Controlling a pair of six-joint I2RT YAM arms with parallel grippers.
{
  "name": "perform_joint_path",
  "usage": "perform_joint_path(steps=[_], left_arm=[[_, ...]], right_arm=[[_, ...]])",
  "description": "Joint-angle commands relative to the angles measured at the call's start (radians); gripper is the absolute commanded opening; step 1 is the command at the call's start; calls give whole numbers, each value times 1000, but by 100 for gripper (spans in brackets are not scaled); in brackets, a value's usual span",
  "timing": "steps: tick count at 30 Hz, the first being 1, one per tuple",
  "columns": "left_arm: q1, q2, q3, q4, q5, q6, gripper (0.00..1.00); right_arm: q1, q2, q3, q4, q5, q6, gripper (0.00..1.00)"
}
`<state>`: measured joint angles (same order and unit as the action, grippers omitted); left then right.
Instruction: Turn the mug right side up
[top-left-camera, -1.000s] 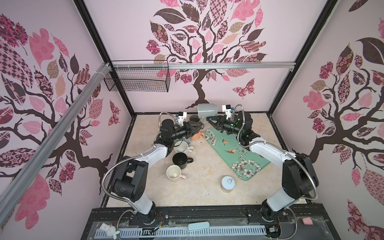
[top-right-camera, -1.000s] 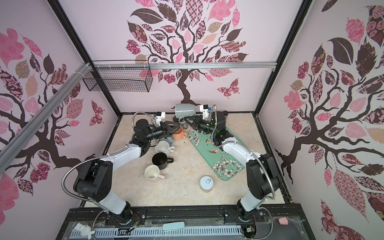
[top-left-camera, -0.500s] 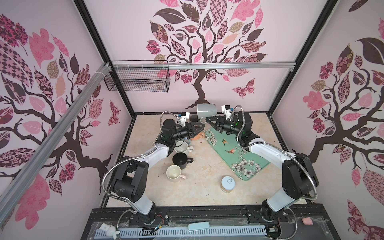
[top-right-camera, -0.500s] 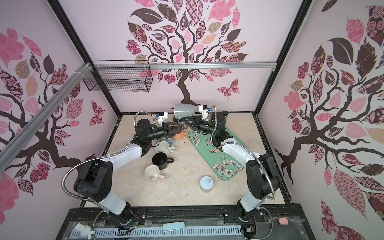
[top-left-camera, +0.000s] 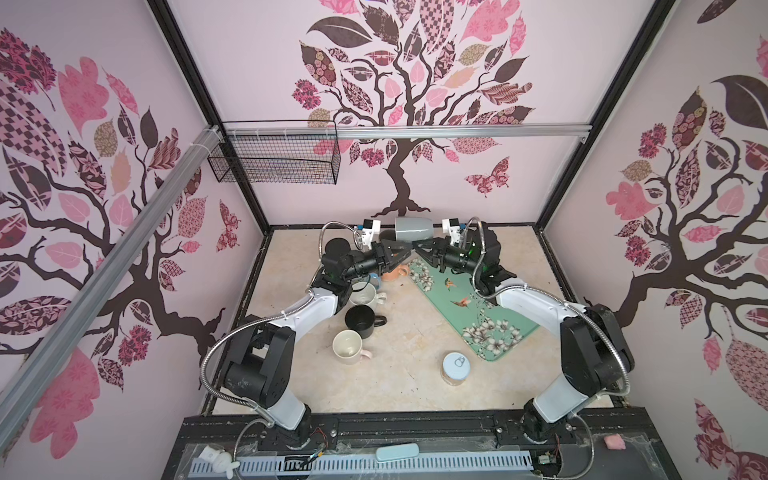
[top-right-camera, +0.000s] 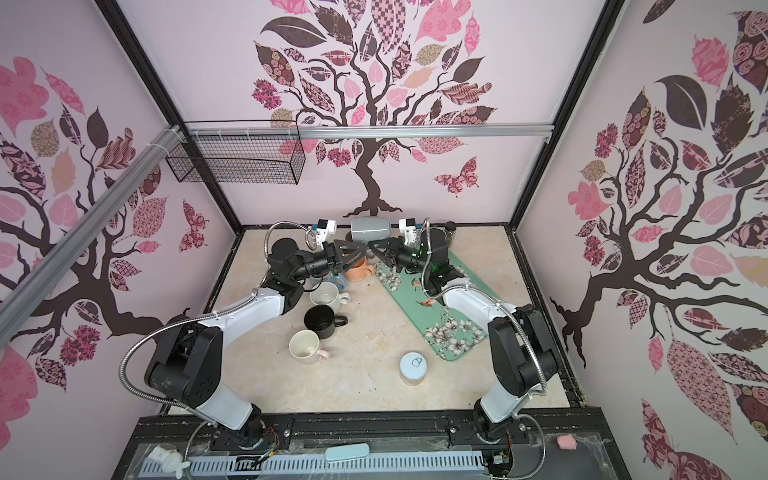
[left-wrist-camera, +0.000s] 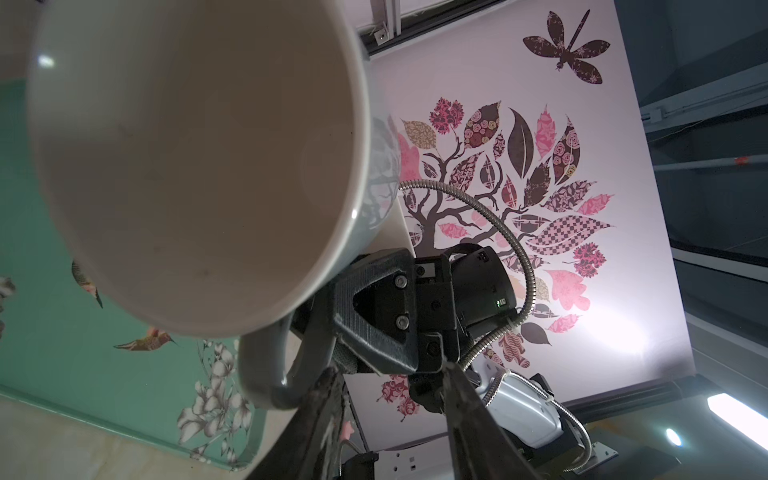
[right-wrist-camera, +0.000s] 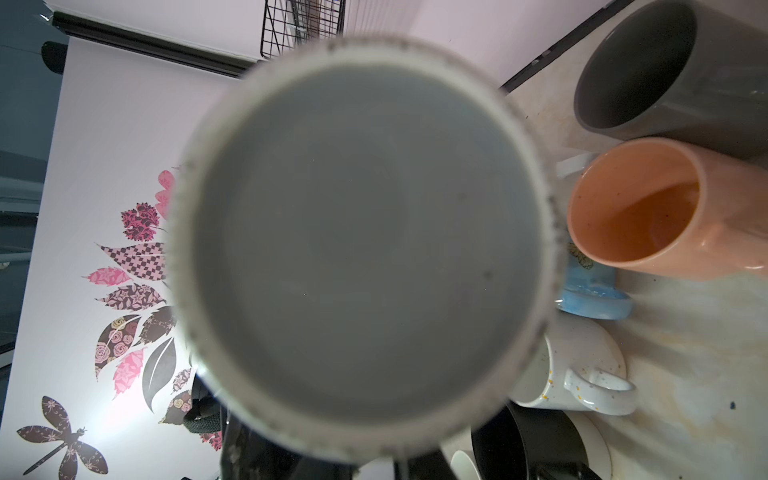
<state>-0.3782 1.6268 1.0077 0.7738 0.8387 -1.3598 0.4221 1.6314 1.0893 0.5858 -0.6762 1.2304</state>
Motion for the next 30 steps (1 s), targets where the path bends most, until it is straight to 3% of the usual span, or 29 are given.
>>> perform_joint_path(steps=[1, 17, 30], left_arm=[[12, 39, 1, 54, -33, -74, 44], [13, -28, -72, -105, 0, 28, 46], [12, 32, -23, -20, -18, -66, 47]], right_arm=[[9, -21, 31, 96, -16, -10, 0], [2, -18, 60, 30, 20, -87, 0], [3, -18, 55, 49, -4, -58, 0]])
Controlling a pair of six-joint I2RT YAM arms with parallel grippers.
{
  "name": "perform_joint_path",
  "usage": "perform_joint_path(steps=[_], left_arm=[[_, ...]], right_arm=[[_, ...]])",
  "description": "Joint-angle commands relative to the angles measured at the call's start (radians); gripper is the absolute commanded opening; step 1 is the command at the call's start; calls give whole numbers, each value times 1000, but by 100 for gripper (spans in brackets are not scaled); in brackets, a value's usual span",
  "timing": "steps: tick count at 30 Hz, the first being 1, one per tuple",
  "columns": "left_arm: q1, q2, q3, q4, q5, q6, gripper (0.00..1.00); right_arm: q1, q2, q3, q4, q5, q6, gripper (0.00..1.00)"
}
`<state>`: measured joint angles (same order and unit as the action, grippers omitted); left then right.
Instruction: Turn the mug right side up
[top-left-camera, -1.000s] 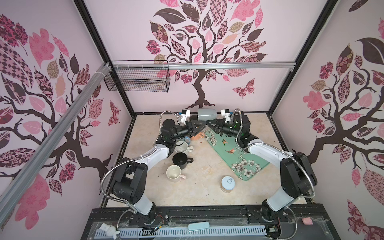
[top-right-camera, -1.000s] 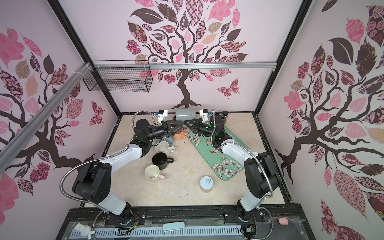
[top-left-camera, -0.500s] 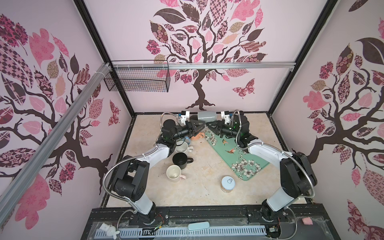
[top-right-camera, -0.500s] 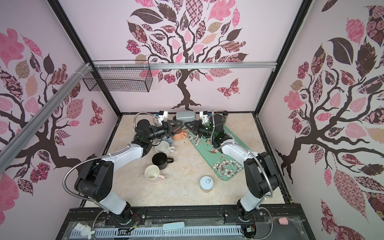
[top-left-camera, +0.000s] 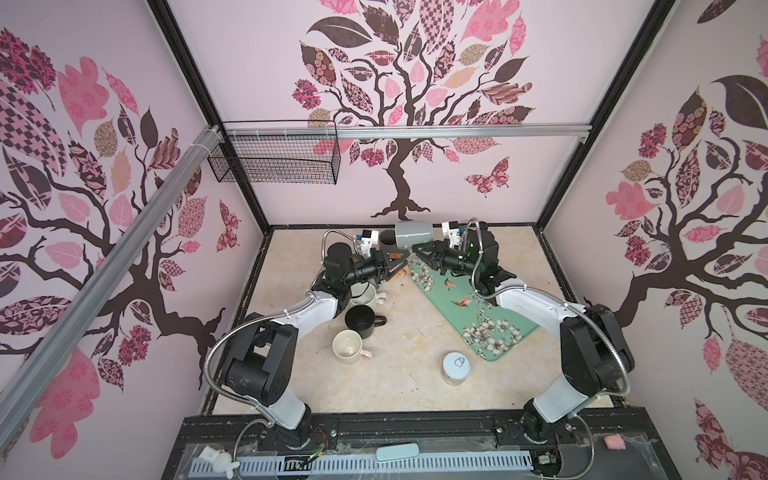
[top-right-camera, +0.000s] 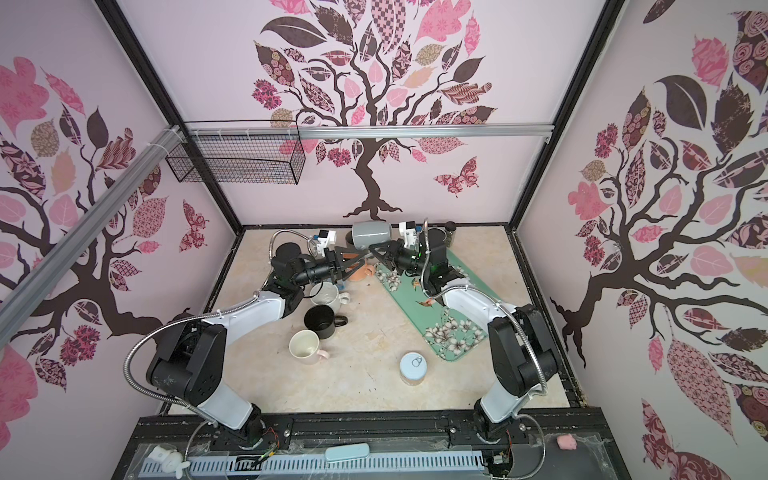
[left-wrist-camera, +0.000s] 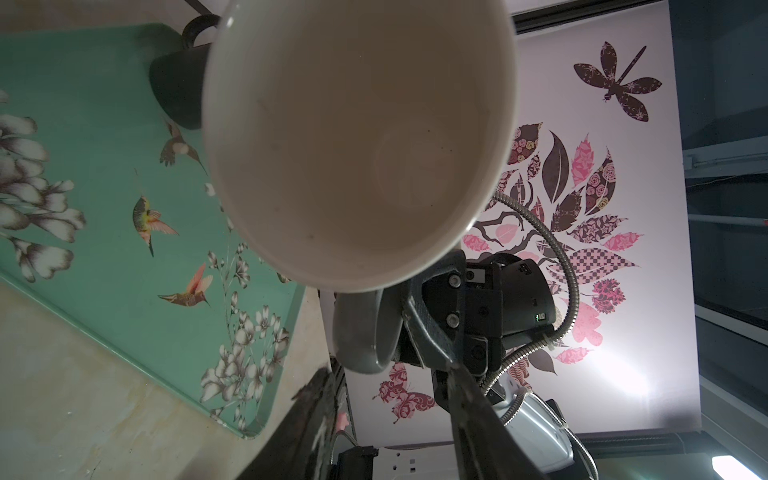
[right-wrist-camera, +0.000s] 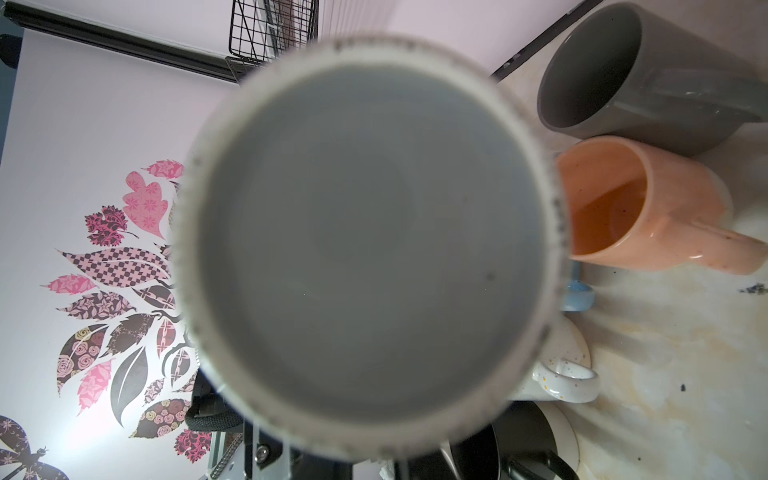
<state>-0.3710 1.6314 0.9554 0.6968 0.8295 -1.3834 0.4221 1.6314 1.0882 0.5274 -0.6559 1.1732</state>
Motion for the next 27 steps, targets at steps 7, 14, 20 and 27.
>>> perform_joint_path(steps=[7, 14, 20, 27], left_arm=[[4, 113, 87, 220, -22, -182, 40], [-3, 163, 122, 279, -36, -247, 21], [-19, 179, 128, 227, -36, -221, 0], [-75, 126, 143, -177, -57, 37, 0]], right_arm=[[4, -17, 33, 157, -42, 49, 0], [4, -9, 16, 174, -50, 60, 0], [-14, -1, 35, -9, -69, -32, 14], [-110, -83, -77, -170, -37, -165, 36]])
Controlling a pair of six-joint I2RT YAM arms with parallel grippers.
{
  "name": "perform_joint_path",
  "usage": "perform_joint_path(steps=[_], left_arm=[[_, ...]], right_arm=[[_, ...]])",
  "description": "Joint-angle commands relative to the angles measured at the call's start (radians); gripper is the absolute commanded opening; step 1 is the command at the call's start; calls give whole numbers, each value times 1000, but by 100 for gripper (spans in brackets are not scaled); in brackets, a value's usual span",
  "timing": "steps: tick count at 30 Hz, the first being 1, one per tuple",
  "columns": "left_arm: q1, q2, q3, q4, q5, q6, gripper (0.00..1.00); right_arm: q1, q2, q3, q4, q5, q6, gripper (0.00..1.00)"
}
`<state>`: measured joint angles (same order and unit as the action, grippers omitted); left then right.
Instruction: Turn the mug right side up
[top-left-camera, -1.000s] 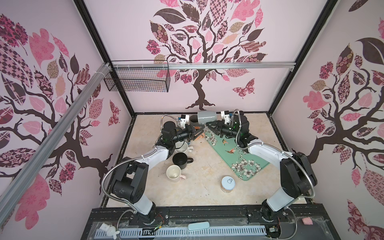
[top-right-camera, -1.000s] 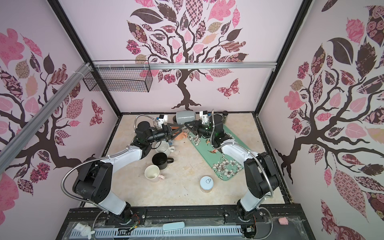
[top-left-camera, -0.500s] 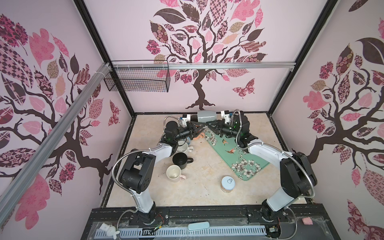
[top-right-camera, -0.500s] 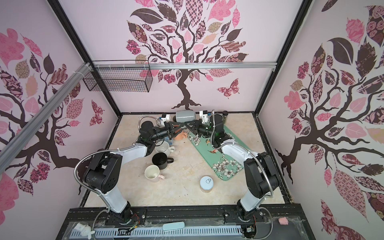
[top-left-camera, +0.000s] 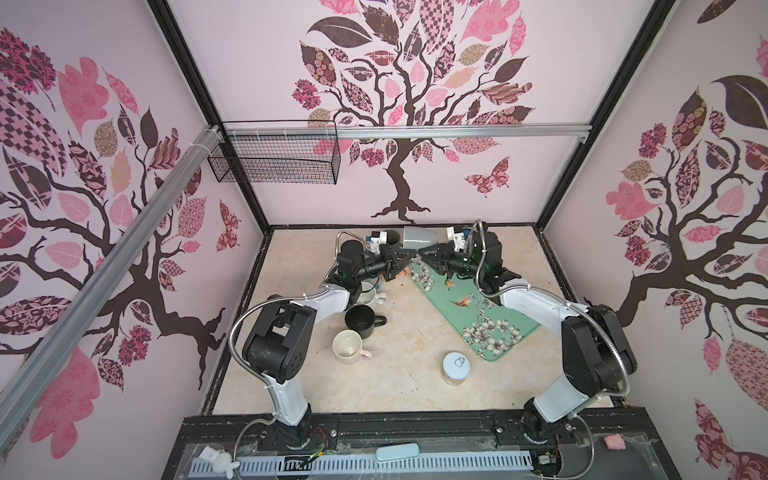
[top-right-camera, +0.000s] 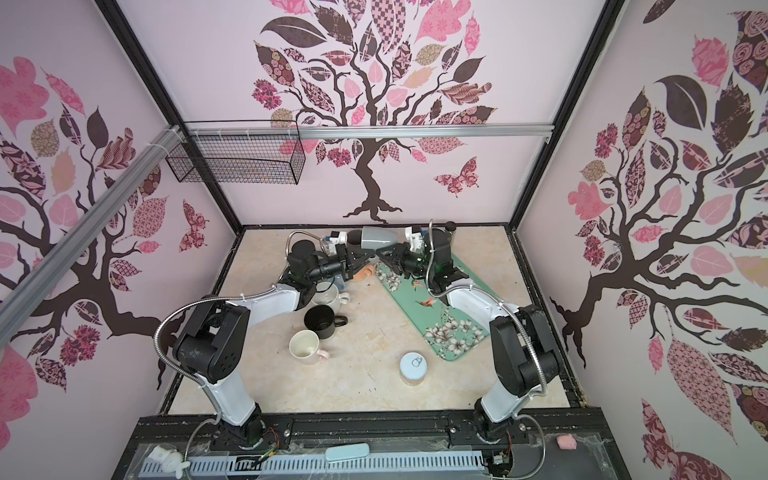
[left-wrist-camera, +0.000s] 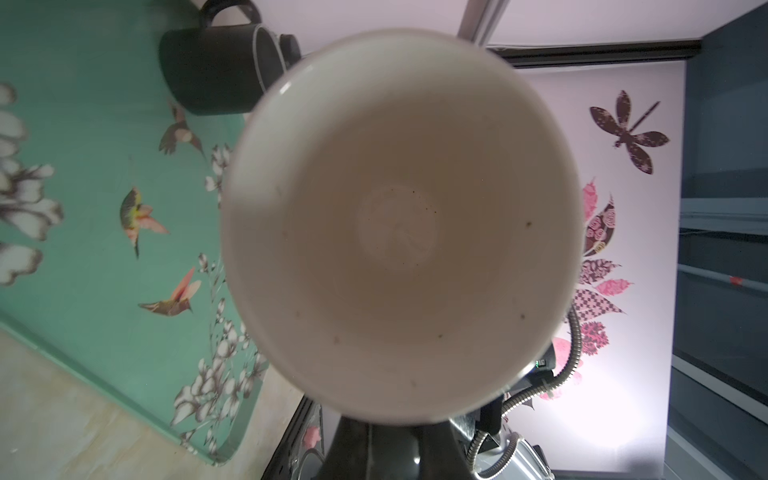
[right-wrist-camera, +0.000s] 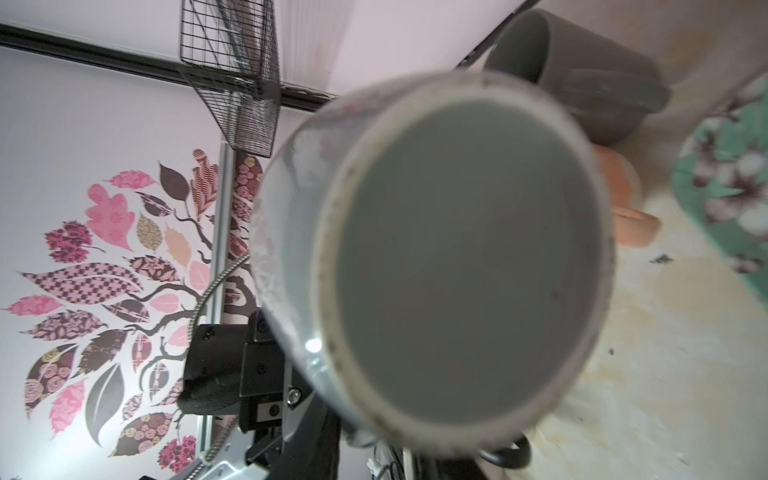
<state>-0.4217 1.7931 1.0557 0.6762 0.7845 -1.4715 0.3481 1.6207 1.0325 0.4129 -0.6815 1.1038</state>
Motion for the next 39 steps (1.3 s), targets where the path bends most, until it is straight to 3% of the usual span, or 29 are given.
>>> perform_joint_path(steps=[1, 5, 10, 13, 15, 19, 21, 29, 33, 39], left_arm=[[-32, -34, 41, -166, -18, 132, 0], [-57, -27, 31, -194, -42, 147, 0], [-84, -89, 16, -419, -157, 296, 0], [-113, -158, 38, -699, -334, 444, 0], [-154, -192, 90, -892, -514, 534, 0], [-243, -174, 223, -1142, -811, 623, 0], [-281, -137, 283, -1213, -907, 629, 0], [-355, 34, 464, -1380, -1074, 574, 0], [-365, 90, 541, -1505, -1161, 533, 0], [-365, 135, 588, -1534, -1243, 515, 0]], right_arm=[[-49, -82, -41, -71, -15, -111, 39], [-75, -116, -73, -206, -3, -218, 43], [-85, -163, -97, -341, 60, -338, 49], [-89, -186, -93, -413, 128, -408, 50], [-90, -195, -90, -448, 174, -451, 51], [-97, -196, -80, -490, 206, -495, 51], [-100, -195, -83, -500, 212, -497, 51], [-115, -205, -80, -540, 214, -537, 52], [-134, -206, -95, -552, 202, -563, 52], [-140, -233, -117, -562, 194, -577, 52]])
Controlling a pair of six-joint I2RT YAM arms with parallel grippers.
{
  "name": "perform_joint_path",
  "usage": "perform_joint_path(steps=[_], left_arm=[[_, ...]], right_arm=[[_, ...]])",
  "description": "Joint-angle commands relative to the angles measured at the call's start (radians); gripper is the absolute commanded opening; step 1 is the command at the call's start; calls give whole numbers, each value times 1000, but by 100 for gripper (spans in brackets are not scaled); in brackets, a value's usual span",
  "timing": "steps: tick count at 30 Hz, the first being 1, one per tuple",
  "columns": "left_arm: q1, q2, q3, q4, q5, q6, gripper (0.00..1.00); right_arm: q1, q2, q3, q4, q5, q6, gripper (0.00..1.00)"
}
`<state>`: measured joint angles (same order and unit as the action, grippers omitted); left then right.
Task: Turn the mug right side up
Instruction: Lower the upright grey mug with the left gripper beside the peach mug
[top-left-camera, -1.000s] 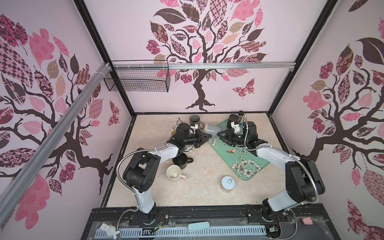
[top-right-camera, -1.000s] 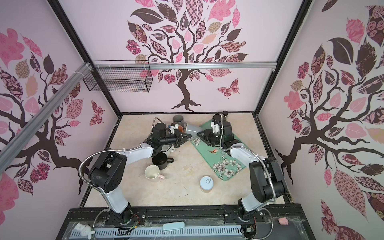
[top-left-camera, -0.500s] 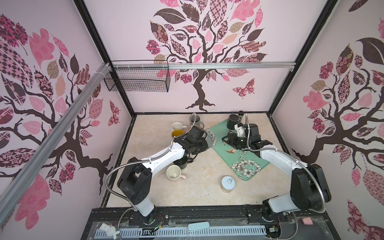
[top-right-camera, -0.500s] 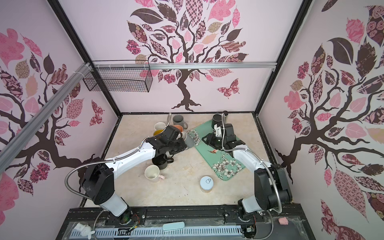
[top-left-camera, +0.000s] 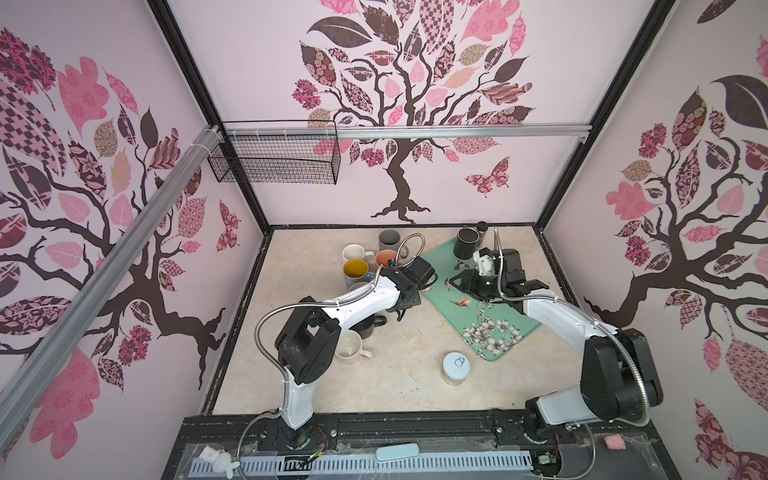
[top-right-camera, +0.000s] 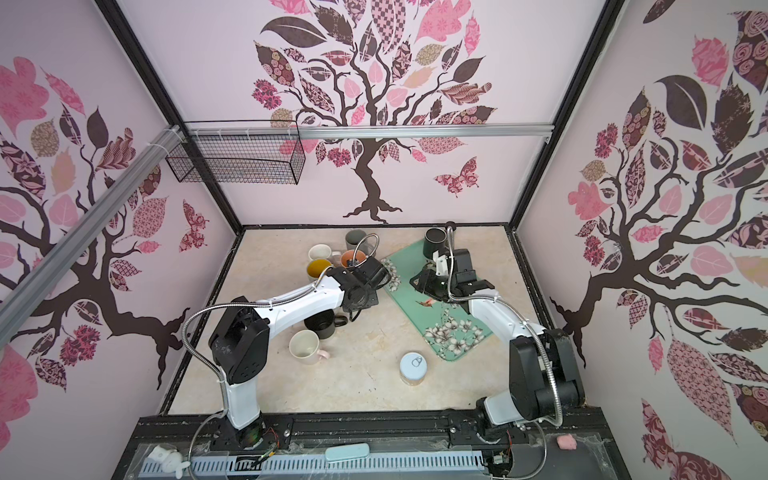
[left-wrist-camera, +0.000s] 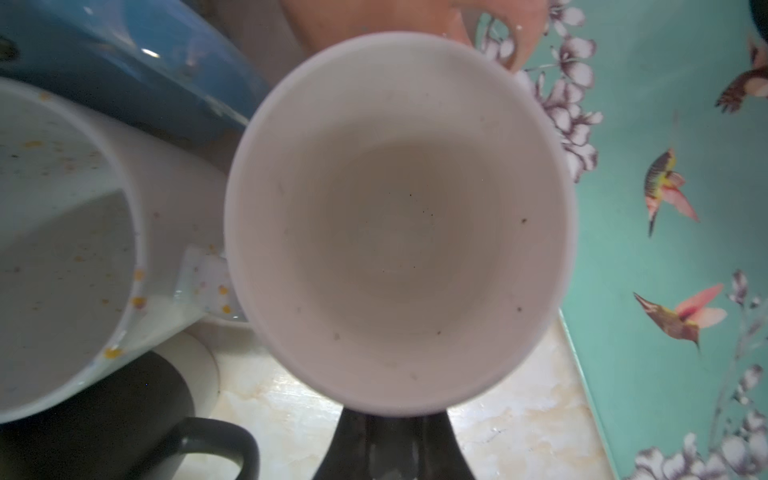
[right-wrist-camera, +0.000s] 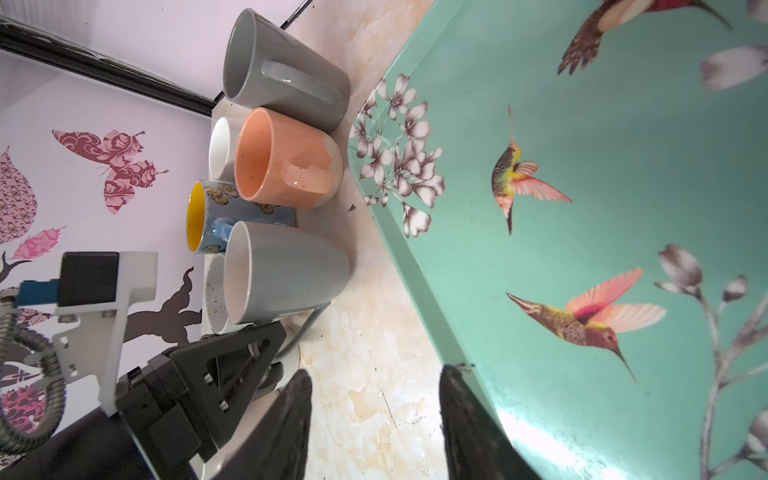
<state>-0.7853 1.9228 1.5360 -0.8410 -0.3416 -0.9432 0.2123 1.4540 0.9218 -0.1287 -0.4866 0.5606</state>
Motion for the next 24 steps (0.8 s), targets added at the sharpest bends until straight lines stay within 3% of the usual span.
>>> perform_joint_path(steps=[1, 11, 19, 21, 24], left_arm=[[-2, 21, 128, -29, -124, -15, 0], [-1, 172, 303, -182, -201, -99, 0], [3, 194, 275, -196, -201, -184, 0], [4, 192, 261, -172, -185, -188, 15], [3, 181, 251, -143, -172, -186, 30]], right_arm=[[-4, -72, -8, -27, 3, -37, 52], [-6, -138, -40, -46, 21, -58, 52], [-6, -162, -65, -38, 3, -62, 52], [-6, -171, -73, -38, 5, -64, 51], [-6, -177, -79, -35, -1, -65, 46]])
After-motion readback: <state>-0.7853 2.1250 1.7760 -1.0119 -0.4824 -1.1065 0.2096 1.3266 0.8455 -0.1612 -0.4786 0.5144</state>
